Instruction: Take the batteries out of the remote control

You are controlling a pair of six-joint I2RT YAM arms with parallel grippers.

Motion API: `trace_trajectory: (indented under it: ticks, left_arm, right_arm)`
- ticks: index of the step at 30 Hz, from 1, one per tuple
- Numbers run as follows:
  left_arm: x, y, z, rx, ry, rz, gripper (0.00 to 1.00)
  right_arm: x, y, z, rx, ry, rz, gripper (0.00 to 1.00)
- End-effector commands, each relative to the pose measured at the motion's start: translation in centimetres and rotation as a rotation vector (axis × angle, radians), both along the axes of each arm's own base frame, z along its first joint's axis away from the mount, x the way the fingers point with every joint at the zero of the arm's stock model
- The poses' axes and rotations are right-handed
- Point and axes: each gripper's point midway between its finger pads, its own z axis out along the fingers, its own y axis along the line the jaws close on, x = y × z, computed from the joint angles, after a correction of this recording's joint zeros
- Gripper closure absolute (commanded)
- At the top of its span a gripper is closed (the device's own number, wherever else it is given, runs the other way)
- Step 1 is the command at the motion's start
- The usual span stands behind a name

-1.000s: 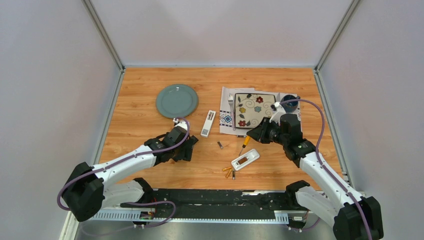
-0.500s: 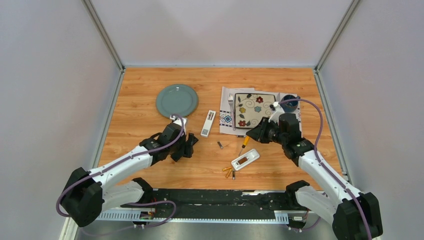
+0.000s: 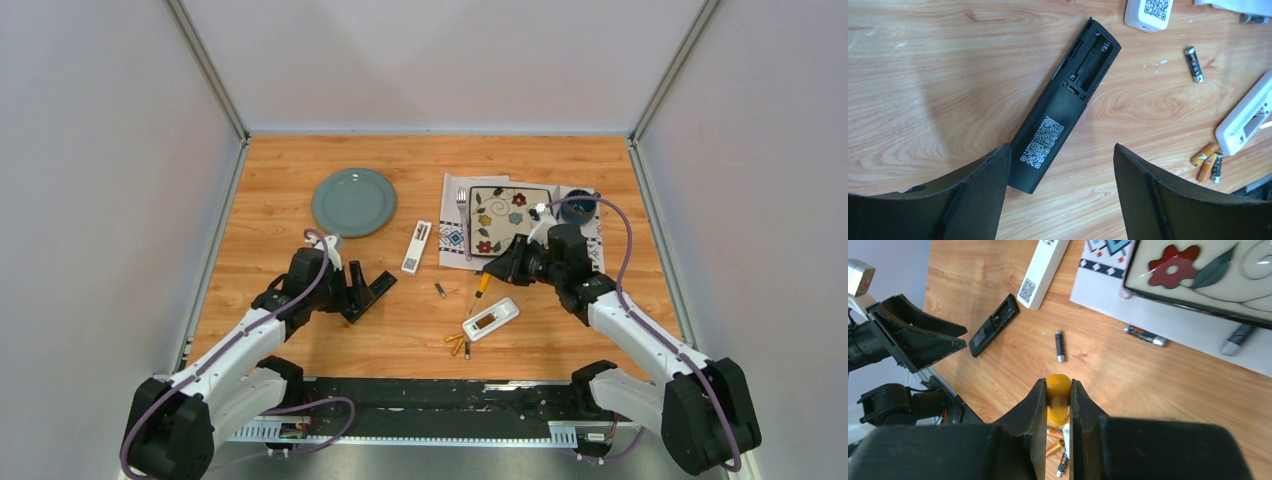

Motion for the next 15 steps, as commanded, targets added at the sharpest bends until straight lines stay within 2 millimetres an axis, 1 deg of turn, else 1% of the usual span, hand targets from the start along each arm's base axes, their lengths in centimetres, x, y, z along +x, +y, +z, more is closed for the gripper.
trace_trajectory:
  ticks: [1,2,3,4,5,6,8,9,10,11,12,13,15]
  left_arm:
    - [0.4,-0.7,2.2,-0.124,-0.063,-0.017,0.18]
    - [0.4,-0.6,2.5,-0.123,-0.074,-0.024,0.19]
    - [0.3,-0.4,3.0,-0.123,-0.090,-0.022,0.19]
    - [0.3,-0.4,3.4,-0.124,-0.105,-0.024,0.19]
    - [0.3,-0.3,3.8,-0.125,-0.121,-0.025,0.18]
    - [0.2,-0.3,4.7,-0.132,-0.151,-0.028,0.19]
    - [0.2,-0.2,6.0,-0.139,-0.196,-0.034,0.19]
    - [0.1,-0.2,7.0,-0.150,-0.233,-0.038,0.19]
    - [0.1,-0.2,8.1,-0.156,-0.263,-0.043,0.19]
    - [0.0,-0.1,8.6,-0.156,-0.279,-0.045,0.18]
    - [-0.2,-0.1,9.6,-0.166,-0.313,-0.048,0.18]
    - [-0.1,0.0,10.5,-0.172,-0.340,-0.048,0.19]
    - [-0.4,0.0,11.8,-0.185,-0.380,-0.052,0.19]
  right_arm:
    - [0.3,3.1,2.0,0.081,-0.064,0.065,1.00]
    - [0.3,3.7,1.4,0.076,-0.047,0.075,1.00]
    - [-0.1,4.8,1.4,0.074,-0.046,0.100,1.00]
    - [0.0,5.5,2.0,0.081,-0.058,0.113,1.00]
    - [0.0,6.2,1.2,0.069,-0.035,0.126,1.00]
    - [-0.4,7.1,1.2,0.070,-0.030,0.148,1.00]
    - [-0.2,8.2,0.8,0.072,-0.019,0.169,1.00]
    - [-0.6,8.9,0.7,0.074,-0.013,0.188,1.00]
    - [-0.5,9.4,0.8,0.077,-0.016,0.198,1.00]
    - [-0.4,9.9,1.0,0.079,-0.018,0.205,1.00]
    - [-0.5,10.2,0.3,0.069,0.000,0.212,1.00]
    - [-0.4,10.4,0.3,0.067,0.001,0.215,1.00]
    - [-0.3,10.8,0.0,0.065,0.011,0.220,0.99]
